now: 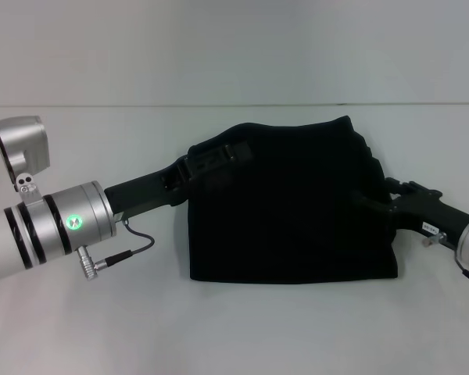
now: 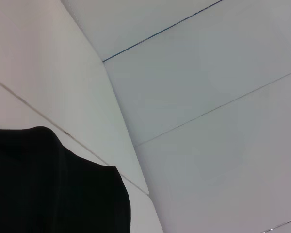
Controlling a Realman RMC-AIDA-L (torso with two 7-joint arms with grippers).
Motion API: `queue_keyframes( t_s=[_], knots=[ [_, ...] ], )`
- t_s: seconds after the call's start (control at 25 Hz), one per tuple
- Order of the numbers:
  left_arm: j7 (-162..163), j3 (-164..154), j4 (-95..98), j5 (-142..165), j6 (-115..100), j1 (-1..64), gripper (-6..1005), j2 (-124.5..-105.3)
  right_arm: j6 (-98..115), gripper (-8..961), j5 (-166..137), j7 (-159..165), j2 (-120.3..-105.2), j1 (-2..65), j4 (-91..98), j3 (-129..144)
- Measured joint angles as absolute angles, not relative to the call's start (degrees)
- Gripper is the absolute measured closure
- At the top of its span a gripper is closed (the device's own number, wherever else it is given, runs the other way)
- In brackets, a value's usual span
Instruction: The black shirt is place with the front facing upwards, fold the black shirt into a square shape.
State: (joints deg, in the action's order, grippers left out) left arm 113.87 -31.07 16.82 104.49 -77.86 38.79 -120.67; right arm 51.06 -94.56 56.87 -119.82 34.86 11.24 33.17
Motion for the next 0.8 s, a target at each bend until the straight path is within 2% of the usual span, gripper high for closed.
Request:
queue_keyframes(
  t_s=[0.28,0.52,0.64,0.8],
  knots=[
    [113.9,-31.2,16.9,104.7,-77.6,38.5,113,-120.54,51.6,144,-94.6,57.9,-119.77,34.3,11.6,31.1],
    [113.9,-31.5,16.9,104.9,-78.0,38.3,113,-119.91,60.6,145,-94.7,61.9,-119.41,32.2,16.2,26.4],
    [113.9,-32.8,17.0,105.2,-79.3,38.3,113,-118.56,61.7,145,-98.0,76.7,-118.07,32.9,22.9,29.4],
    [113.3,-36.6,17.4,105.3,-81.6,37.0,113,-115.26,63.2,145,-105.5,100.0,-114.09,36.2,29.1,37.1]
  ],
)
